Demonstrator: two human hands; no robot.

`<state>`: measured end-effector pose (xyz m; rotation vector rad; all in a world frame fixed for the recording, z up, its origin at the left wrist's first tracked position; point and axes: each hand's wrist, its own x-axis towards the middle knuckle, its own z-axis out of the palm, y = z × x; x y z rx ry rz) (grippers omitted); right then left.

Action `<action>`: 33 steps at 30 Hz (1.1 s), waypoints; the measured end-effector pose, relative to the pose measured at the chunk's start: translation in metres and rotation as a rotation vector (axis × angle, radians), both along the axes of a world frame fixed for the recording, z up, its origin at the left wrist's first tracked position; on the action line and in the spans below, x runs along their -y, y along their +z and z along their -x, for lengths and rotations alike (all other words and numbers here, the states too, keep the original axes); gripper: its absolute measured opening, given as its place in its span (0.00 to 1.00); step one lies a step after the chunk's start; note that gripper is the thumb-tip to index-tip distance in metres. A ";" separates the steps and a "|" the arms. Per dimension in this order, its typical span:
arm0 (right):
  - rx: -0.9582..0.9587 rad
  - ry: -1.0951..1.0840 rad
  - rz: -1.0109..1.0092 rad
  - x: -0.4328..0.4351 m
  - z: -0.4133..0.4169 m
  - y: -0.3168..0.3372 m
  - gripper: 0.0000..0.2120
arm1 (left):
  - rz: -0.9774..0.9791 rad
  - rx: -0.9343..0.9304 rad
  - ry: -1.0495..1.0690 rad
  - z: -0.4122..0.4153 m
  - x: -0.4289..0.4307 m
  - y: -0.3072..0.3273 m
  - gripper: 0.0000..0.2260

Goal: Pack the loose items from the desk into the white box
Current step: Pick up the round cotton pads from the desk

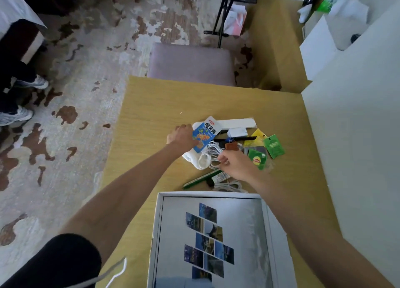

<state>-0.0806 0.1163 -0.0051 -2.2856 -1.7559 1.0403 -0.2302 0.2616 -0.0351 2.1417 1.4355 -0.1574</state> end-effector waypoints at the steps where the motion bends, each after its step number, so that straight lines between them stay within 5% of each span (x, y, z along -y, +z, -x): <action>1: 0.009 0.016 0.001 -0.002 0.002 -0.003 0.12 | -0.002 0.023 0.005 0.003 -0.001 -0.002 0.20; 6: 0.071 0.045 -0.101 -0.024 0.024 -0.008 0.16 | 0.109 0.216 0.099 0.029 -0.005 -0.009 0.12; 12: 0.283 0.189 -0.085 -0.049 0.057 -0.022 0.37 | 0.262 0.450 0.348 0.075 0.001 -0.016 0.07; 18: 0.381 0.307 -0.161 -0.056 0.057 -0.025 0.20 | 0.382 0.498 0.605 0.103 0.007 -0.021 0.10; 22: 0.155 0.182 -0.115 -0.051 0.039 -0.009 0.23 | 0.350 0.433 0.669 0.106 0.011 -0.022 0.09; 25: -0.268 -0.111 -0.197 -0.042 0.023 0.013 0.18 | 0.159 0.129 0.490 0.116 0.021 -0.018 0.13; 29: -0.468 -0.367 -0.133 -0.024 0.011 0.028 0.26 | -0.230 -0.049 0.206 0.113 0.040 -0.011 0.18; 33: -0.600 -0.434 -0.195 -0.009 0.007 0.037 0.10 | -0.315 -0.027 -0.066 0.080 0.047 0.001 0.18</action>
